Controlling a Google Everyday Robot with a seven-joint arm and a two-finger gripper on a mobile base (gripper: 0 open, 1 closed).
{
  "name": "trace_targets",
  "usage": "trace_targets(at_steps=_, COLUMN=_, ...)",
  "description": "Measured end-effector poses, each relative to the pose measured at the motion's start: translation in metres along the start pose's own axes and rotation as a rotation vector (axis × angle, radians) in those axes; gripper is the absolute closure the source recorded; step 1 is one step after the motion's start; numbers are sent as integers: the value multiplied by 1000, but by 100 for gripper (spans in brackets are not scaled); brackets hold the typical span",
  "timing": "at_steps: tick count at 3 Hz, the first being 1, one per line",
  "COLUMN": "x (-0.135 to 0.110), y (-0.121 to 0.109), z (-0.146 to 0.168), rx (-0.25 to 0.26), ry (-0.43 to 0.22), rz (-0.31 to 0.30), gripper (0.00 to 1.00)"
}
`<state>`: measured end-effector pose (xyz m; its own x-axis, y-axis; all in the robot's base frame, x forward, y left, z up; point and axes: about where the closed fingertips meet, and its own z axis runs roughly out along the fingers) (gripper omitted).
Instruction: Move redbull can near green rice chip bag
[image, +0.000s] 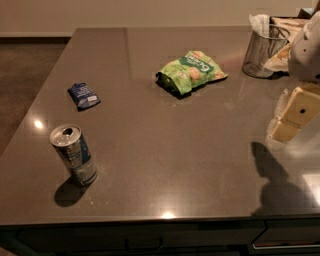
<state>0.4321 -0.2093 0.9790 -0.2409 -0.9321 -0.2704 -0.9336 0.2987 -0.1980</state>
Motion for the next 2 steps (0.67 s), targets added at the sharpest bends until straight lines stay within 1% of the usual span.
trace_targets(at_steps=1, x=-23, y=29, z=-6, rx=-59, ry=-131, rz=35, gripper=0)
trace_targets(at_steps=2, x=-63, y=61, z=-8, rx=-89, ry=-255, rz=34, gripper=0)
